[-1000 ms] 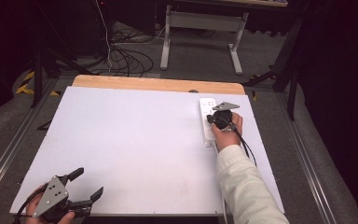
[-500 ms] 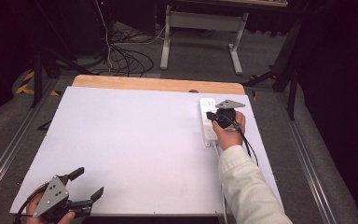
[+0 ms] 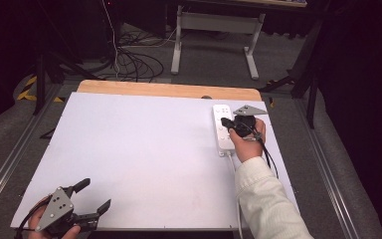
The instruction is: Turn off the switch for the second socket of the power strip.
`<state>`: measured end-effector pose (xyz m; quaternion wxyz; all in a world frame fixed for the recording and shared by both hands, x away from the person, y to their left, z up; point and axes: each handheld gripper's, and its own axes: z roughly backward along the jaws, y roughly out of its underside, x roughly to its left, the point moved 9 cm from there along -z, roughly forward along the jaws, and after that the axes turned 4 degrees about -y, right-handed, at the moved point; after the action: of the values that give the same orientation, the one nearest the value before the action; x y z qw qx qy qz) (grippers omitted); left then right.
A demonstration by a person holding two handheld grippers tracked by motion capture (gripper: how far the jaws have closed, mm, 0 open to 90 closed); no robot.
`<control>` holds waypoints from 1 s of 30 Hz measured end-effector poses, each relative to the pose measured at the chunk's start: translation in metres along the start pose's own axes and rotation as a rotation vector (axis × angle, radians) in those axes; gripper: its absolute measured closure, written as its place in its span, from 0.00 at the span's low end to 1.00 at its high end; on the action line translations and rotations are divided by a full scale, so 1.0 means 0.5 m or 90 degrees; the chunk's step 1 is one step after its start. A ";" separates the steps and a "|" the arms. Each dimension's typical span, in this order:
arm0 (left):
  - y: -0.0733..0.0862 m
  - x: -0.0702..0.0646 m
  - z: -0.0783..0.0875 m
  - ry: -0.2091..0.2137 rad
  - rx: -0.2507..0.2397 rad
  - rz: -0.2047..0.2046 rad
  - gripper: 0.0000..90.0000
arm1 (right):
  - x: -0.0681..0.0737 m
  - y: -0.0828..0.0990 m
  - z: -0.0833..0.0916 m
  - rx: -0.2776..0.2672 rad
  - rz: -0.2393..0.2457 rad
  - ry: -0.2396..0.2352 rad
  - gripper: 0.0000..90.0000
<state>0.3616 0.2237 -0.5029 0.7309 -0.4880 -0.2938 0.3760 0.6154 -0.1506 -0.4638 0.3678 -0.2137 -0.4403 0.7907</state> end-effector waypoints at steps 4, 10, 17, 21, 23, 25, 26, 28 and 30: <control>0.000 0.000 -0.001 0.001 -0.001 0.002 0.14 | 0.002 -0.004 0.010 -0.004 0.005 0.000 1.00; -0.001 0.001 -0.003 0.003 -0.001 -0.003 0.14 | 0.007 -0.008 0.027 -0.011 0.004 -0.007 0.98; -0.004 0.002 -0.004 0.008 0.011 -0.002 0.15 | 0.042 -0.024 0.071 -0.040 0.029 -0.021 0.77; -0.006 0.003 -0.008 0.007 0.014 -0.004 0.15 | 0.062 -0.024 0.104 -0.052 0.021 -0.035 0.62; -0.008 0.003 -0.010 0.010 0.013 -0.007 0.15 | 0.071 -0.022 0.123 -0.064 0.022 -0.041 0.58; -0.009 0.003 -0.011 0.010 0.013 -0.005 0.15 | 0.080 -0.019 0.141 -0.073 0.020 -0.051 0.54; -0.010 0.002 -0.011 0.011 0.012 -0.003 0.15 | 0.085 -0.017 0.151 -0.074 0.020 -0.055 0.52; -0.011 0.003 -0.012 0.011 0.010 -0.003 0.15 | 0.094 -0.012 0.168 -0.083 0.026 -0.065 0.50; -0.011 0.002 -0.012 0.012 0.010 -0.003 0.15 | 0.103 -0.005 0.184 -0.086 0.026 -0.074 0.47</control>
<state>0.3687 0.2204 -0.4997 0.7385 -0.4849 -0.2848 0.3720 0.5226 -0.1595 -0.4147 0.3102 -0.2006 -0.5089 0.7775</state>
